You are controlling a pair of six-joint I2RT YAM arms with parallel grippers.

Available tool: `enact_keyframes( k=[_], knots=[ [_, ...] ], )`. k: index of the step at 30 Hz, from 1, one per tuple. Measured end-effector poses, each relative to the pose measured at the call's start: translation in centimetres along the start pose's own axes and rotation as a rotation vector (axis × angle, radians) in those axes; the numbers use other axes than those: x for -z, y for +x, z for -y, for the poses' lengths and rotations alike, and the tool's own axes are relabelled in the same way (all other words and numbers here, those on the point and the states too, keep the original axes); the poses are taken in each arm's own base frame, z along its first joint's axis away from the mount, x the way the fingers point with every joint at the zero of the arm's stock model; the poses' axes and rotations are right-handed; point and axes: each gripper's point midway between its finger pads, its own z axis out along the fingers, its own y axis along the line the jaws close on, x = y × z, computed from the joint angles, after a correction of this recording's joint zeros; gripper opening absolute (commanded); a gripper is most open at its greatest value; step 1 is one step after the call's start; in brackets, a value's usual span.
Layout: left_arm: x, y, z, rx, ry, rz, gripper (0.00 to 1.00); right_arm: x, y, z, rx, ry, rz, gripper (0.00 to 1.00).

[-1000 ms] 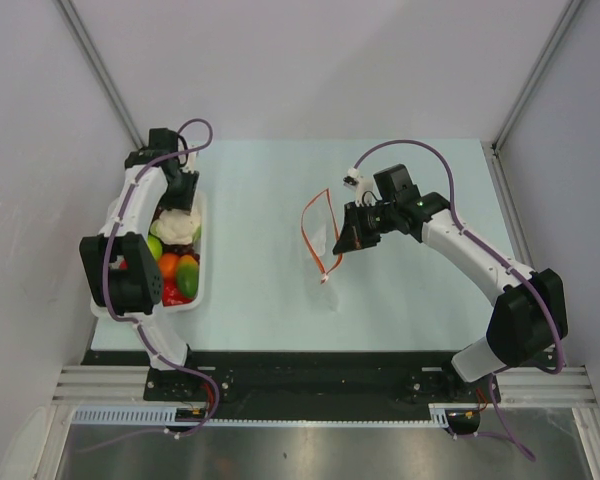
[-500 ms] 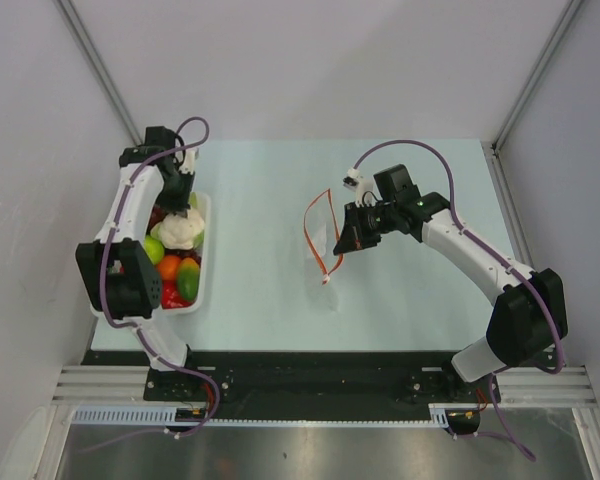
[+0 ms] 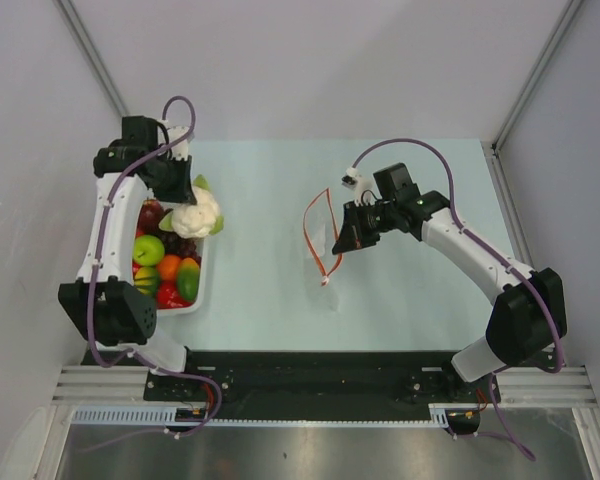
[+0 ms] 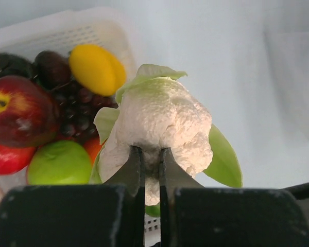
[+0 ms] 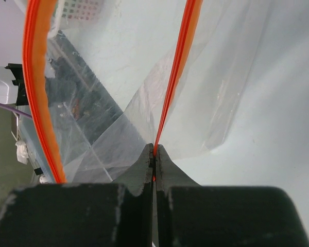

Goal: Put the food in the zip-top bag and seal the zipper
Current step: Pick up the fake vegetable from the bin, then place the fake vegetable in the zipper food storage bag.

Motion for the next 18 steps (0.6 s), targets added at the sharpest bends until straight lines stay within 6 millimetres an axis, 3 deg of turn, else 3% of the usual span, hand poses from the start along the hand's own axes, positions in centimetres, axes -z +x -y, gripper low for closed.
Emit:
enact_keyframes(
  k=[4,7,9,14,18],
  knots=[
    [2.5,-2.2,3.4,0.000,0.158,0.148,0.00,0.1,-0.2,-0.5,0.011,-0.016,0.002,0.00],
    [6.4,-4.9,7.3,-0.026,0.322,0.383,0.00,0.1,-0.1,-0.9,0.023,-0.042,-0.005,0.00],
    [9.7,-5.7,10.4,-0.069,0.429,0.547,0.00,0.1,0.1,-1.3,0.031,-0.067,-0.011,0.00],
    [17.7,-4.9,21.1,-0.315,0.775,0.870,0.00,0.4,0.4,-2.7,0.058,-0.153,-0.030,0.00],
    [21.6,-4.2,27.1,-0.447,0.997,0.966,0.00,0.6,0.7,-3.8,0.064,-0.221,-0.044,0.00]
  ],
)
